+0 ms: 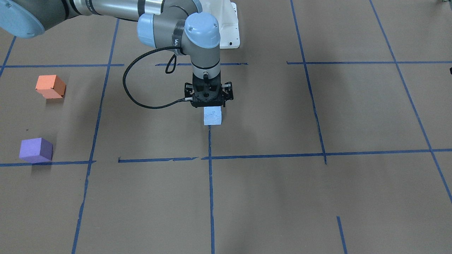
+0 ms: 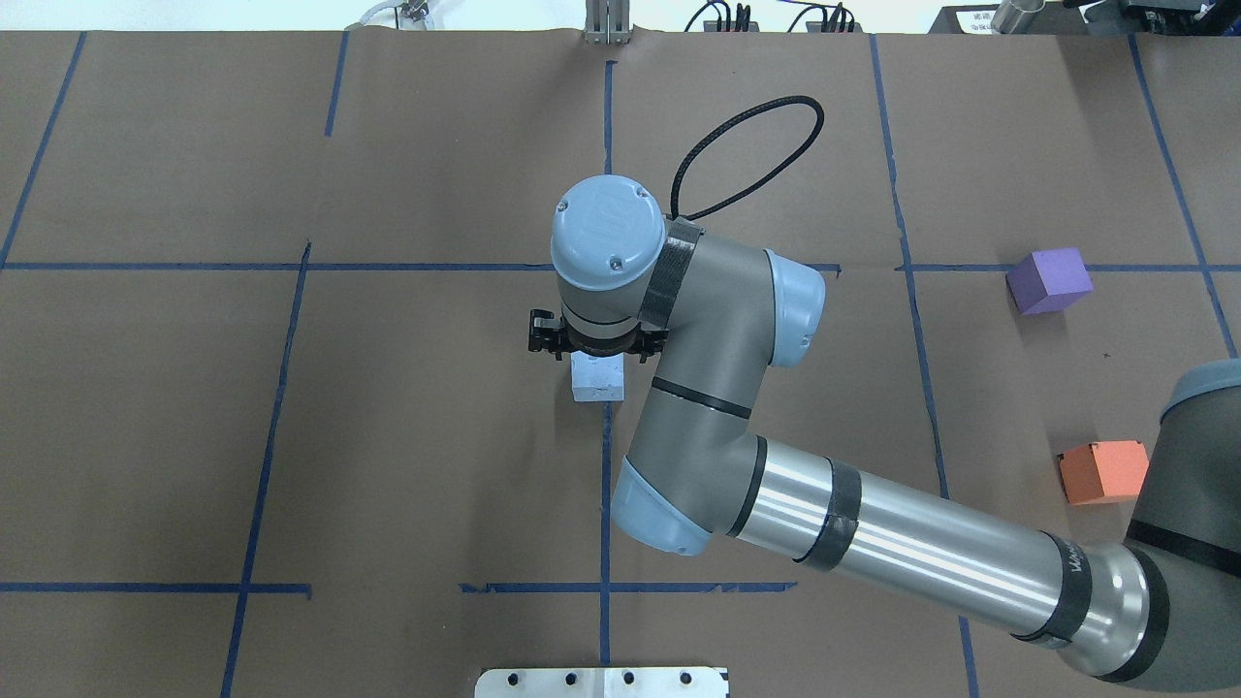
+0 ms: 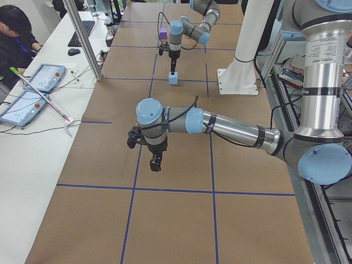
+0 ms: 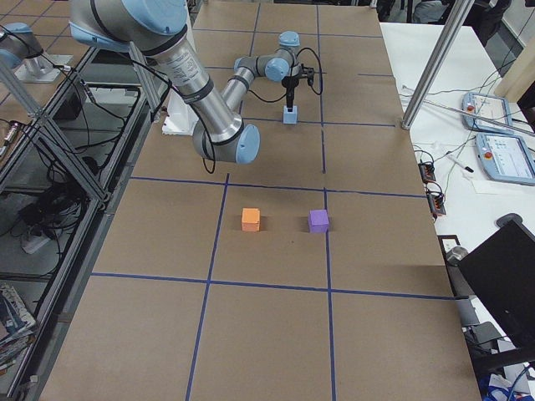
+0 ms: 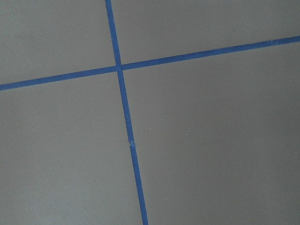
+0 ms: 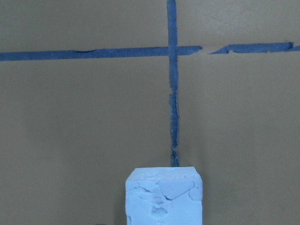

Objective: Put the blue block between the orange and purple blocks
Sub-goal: 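Move the right gripper over the light blue cube and grasp it, then lift and carry the light blue cube with the right gripper toward the purple cube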

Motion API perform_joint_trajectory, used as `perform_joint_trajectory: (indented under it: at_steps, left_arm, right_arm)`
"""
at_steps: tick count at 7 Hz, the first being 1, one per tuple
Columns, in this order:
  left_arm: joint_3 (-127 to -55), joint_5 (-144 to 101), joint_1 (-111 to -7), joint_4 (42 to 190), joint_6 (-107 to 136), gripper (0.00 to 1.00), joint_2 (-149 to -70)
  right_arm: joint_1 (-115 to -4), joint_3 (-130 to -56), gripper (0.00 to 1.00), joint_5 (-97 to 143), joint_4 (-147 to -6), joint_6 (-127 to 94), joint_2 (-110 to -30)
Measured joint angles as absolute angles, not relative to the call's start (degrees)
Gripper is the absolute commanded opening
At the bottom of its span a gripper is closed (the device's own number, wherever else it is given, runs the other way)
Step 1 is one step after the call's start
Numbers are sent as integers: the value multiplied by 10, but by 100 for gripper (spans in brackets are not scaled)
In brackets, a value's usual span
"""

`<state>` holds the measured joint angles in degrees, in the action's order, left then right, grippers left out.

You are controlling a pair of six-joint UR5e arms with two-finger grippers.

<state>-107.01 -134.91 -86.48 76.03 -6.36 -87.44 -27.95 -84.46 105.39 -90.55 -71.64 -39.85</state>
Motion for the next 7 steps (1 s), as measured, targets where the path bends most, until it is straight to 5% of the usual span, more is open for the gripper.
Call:
perform_joint_trajectory:
  at_steps: [3,5,7]
  left_arm:
    - [-1070,-1349,-865,760,-63,100,-874]
    - [-1070,-1349,-865,760,-63,100,-874]
    - [-1070,-1349,-866,760,-64,100,-874]
  right_arm:
    - [-267,-799,100,1053,-893,-703,-391]
    - [-266,-775,18,1053,-887,-696,-386]
    - [-267,-765,14,1055,-871,-695,-378]
